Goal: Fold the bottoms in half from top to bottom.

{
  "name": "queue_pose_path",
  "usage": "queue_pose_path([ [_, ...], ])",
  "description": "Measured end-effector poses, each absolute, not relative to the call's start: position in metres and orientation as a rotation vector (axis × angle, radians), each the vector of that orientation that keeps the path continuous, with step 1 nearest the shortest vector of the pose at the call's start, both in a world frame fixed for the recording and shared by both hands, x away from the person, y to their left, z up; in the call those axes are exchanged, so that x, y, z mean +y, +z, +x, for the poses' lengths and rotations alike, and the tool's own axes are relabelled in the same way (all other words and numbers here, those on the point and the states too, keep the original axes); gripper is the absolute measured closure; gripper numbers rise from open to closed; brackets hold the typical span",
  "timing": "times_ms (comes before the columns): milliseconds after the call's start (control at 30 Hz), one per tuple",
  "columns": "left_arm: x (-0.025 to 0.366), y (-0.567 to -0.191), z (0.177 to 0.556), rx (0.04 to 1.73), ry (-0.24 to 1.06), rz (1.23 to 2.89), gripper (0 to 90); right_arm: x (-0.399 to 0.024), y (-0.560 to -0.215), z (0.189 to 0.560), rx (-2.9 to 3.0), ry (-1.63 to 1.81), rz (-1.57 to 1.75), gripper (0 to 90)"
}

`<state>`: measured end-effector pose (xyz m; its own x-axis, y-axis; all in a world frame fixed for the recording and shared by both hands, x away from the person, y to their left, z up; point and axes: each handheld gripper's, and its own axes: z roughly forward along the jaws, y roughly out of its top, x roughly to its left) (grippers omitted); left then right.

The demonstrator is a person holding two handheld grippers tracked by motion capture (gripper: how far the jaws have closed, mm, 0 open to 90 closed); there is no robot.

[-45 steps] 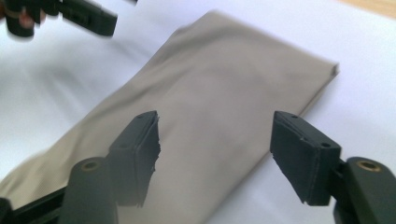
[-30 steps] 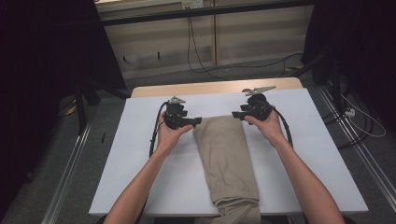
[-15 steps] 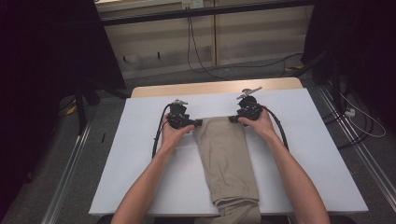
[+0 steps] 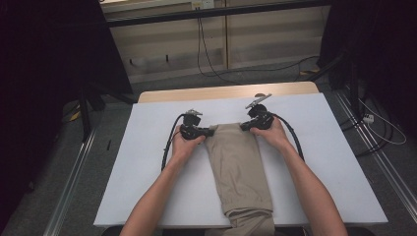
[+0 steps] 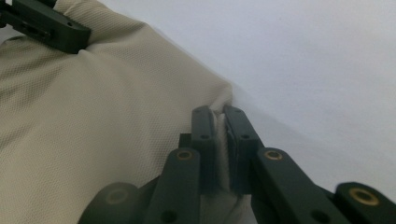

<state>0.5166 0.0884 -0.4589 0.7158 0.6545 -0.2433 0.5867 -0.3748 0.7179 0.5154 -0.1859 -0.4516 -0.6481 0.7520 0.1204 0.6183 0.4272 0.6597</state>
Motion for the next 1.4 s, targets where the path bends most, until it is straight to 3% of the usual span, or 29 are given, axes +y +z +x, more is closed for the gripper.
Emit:
queue_pose_path([
  [133,0.095,-0.448,0.518,0.991,0.083,1.996,85.2,-0.189,-0.445,0.514,2.432,1.073,1.251,85.6],
  [333,0.099,-0.420,0.526,1.007,0.183,1.904,85.8,-0.196,-0.414,0.517,2.273,1.231,1.286,86.0],
  [667,0.090,-0.378,0.562,1.005,0.287,1.840,85.8,-0.198,-0.371,0.539,2.083,1.291,1.334,86.1],
  [1067,0.081,-0.355,0.604,1.038,0.305,1.809,85.1,-0.195,-0.336,0.570,1.975,1.241,1.358,82.5],
  [1133,0.077,-0.366,0.605,1.087,0.317,1.818,76.6,-0.195,-0.339,0.576,1.946,1.219,1.394,62.9],
  [1167,0.075,-0.371,0.605,1.095,0.316,1.850,63.1,-0.196,-0.342,0.577,1.932,1.209,1.424,52.6],
  [1200,0.074,-0.376,0.602,1.094,0.333,1.868,58.7,-0.196,-0.346,0.577,1.948,1.187,1.436,48.6],
  [1267,0.072,-0.383,0.597,1.078,0.321,1.878,46.9,-0.195,-0.354,0.573,1.982,1.165,1.429,42.4],
  [1400,0.075,-0.388,0.580,1.047,0.319,1.900,29.3,-0.194,-0.363,0.550,2.045,1.238,1.359,43.1],
])
